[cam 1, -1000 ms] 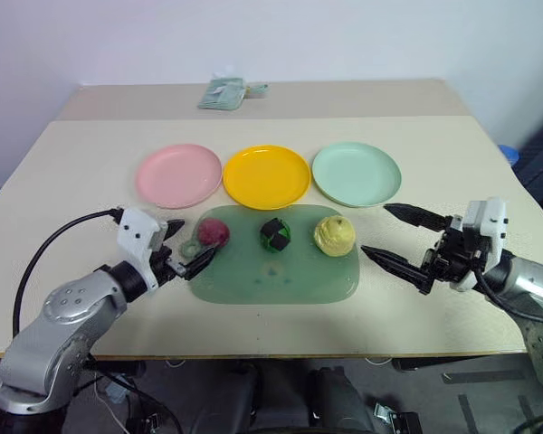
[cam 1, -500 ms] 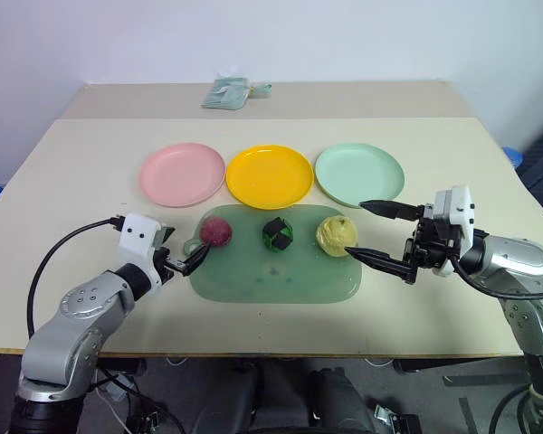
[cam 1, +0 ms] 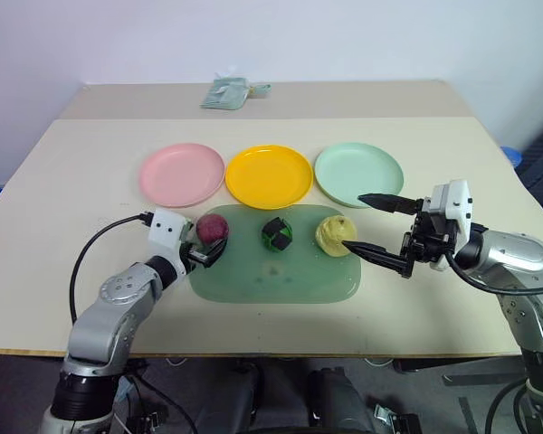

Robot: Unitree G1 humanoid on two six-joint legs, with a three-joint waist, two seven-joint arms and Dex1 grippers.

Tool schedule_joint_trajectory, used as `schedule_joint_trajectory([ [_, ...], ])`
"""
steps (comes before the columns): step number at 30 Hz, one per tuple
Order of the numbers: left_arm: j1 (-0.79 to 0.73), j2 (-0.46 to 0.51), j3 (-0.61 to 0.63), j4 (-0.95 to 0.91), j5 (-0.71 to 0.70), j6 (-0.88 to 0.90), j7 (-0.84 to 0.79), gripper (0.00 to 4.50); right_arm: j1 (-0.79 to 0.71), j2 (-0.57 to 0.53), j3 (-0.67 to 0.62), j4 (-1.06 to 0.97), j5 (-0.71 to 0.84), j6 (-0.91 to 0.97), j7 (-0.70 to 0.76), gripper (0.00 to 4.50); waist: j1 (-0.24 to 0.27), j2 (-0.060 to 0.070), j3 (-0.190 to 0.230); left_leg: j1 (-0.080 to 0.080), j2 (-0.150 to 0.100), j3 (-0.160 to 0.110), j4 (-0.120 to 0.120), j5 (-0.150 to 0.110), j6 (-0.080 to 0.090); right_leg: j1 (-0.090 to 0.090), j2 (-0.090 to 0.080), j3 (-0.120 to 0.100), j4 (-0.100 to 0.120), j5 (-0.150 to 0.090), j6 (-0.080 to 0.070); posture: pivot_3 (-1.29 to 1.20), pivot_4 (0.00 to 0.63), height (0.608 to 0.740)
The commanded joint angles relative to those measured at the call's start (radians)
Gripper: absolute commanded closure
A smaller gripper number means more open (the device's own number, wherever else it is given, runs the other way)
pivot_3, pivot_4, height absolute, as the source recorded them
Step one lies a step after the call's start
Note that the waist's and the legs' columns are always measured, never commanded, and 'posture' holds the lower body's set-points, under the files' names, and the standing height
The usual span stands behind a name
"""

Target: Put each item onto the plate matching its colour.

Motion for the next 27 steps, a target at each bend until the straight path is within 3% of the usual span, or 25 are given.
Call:
schedule_joint_trajectory([
  [1,-0.021,-0.023,-0.01,0.009,0.042,-0.053,0.017,1.72,0.009,0.007,-0.019,-0.038,0.014,-0.007,-0.008,0.0,0.0,0.0,0.0,0.0,0.0,0.0,0.0,0.0,0.0,0.0,0.0,0.0,0.0,0.0,0.0,0.0,0.15,0.74],
  [2,-0.022,-0.032,-0.006,0.016,0.051,-0.07,0.024,2.15,0.013,0.007,-0.021,-0.037,0.013,-0.01,-0.008,0.0,0.0,0.0,0.0,0.0,0.0,0.0,0.0,0.0,0.0,0.0,0.0,0.0,0.0,0.001,0.001,0.0,0.15,0.74],
  [7,-0.068,-0.085,0.086,0.046,0.012,-0.152,0.036,2.15,0.026,0.011,-0.031,-0.031,0.007,-0.024,-0.015,0.0,0.0,0.0,0.0,0.0,0.0,0.0,0.0,0.0,0.0,0.0,0.0,0.0,0.0,0.001,0.001,0.0,0.15,0.74],
  [11,-0.226,-0.115,0.176,0.135,0.002,-0.163,0.118,2.15,0.032,0.024,-0.022,-0.017,-0.009,-0.049,-0.017,0.0,0.004,-0.001,0.0,0.0,0.0,0.0,0.002,0.0,0.0,0.0,0.0,0.0,0.0,0.002,0.002,0.0,0.15,0.74],
  [18,-0.543,-0.092,0.221,0.572,0.134,-0.203,0.303,2.15,0.018,0.06,-0.002,0.014,-0.038,-0.085,-0.024,0.0,-0.001,-0.001,0.0,0.0,0.0,0.0,0.002,0.002,-0.003,0.0,0.001,0.0,0.001,0.006,0.004,0.0,0.15,0.74],
  [24,-0.658,-0.129,0.205,0.815,0.139,-0.308,0.268,2.15,0.024,0.078,-0.003,0.056,-0.06,-0.131,-0.004,0.0,-0.001,-0.002,0.0,0.0,-0.001,0.001,0.003,0.004,-0.005,0.0,0.001,0.0,0.001,0.006,0.005,0.0,0.15,0.74],
  [25,-0.647,-0.135,0.199,0.801,0.135,-0.308,0.251,1.43,0.028,0.078,-0.005,0.06,-0.063,-0.138,-0.002,0.0,-0.001,-0.002,0.0,0.0,-0.001,0.001,0.003,0.004,-0.005,0.0,0.001,0.0,0.001,0.006,0.005,0.0,0.15,0.74],
  [27,-0.621,-0.142,0.196,0.763,0.121,-0.307,0.215,0.63,0.036,0.079,-0.008,0.065,-0.066,-0.149,-0.001,0.0,-0.002,-0.002,0.0,-0.001,-0.001,0.001,0.003,0.004,-0.005,0.0,0.001,0.0,0.001,0.006,0.005,0.0,0.15,0.74],
])
